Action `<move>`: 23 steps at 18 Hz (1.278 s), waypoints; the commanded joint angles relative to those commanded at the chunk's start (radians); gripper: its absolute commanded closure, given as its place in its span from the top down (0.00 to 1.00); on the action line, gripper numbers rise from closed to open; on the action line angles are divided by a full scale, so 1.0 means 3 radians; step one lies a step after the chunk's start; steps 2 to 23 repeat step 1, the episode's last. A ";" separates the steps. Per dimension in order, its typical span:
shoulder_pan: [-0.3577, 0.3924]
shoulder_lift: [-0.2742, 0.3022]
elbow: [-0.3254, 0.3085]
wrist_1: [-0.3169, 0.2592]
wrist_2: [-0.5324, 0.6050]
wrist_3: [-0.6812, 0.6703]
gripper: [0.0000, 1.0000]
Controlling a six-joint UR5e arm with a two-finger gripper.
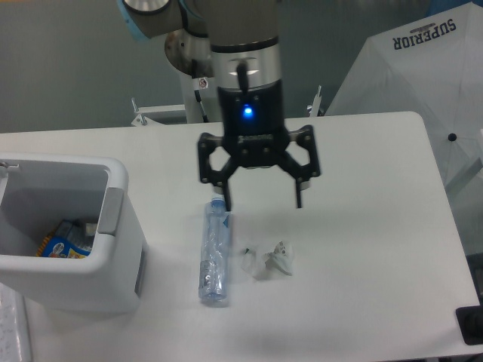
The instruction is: Open the trash can
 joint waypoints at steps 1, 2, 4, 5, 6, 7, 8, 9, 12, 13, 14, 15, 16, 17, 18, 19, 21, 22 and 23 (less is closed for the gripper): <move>0.0031 0.0005 0.0005 0.0000 -0.0005 0.0031 1.00; 0.0031 0.0005 0.0005 0.0000 -0.0005 0.0031 1.00; 0.0031 0.0005 0.0005 0.0000 -0.0005 0.0031 1.00; 0.0031 0.0005 0.0005 0.0000 -0.0005 0.0031 1.00; 0.0031 0.0005 0.0005 0.0000 -0.0005 0.0031 1.00; 0.0031 0.0005 0.0005 0.0000 -0.0005 0.0031 1.00; 0.0031 0.0005 0.0005 0.0000 -0.0005 0.0031 1.00; 0.0031 0.0005 0.0005 0.0000 -0.0005 0.0031 1.00; 0.0031 0.0005 0.0005 0.0000 -0.0005 0.0031 1.00; 0.0031 0.0005 0.0005 0.0000 -0.0005 0.0031 1.00; 0.0031 0.0005 0.0005 0.0000 -0.0005 0.0031 1.00; 0.0031 0.0005 0.0005 0.0000 -0.0005 0.0031 1.00; 0.0031 0.0005 0.0005 0.0000 -0.0005 0.0031 1.00; 0.0031 0.0005 0.0005 0.0000 -0.0005 0.0031 1.00; 0.0031 0.0005 0.0005 0.0000 -0.0005 0.0031 1.00; 0.0031 0.0005 0.0005 0.0000 -0.0005 0.0031 1.00; 0.0031 0.0005 0.0005 0.0000 -0.0005 0.0031 1.00; 0.0031 0.0005 0.0005 0.0000 -0.0005 0.0031 1.00; 0.0031 0.0005 0.0005 0.0000 -0.0005 0.0031 1.00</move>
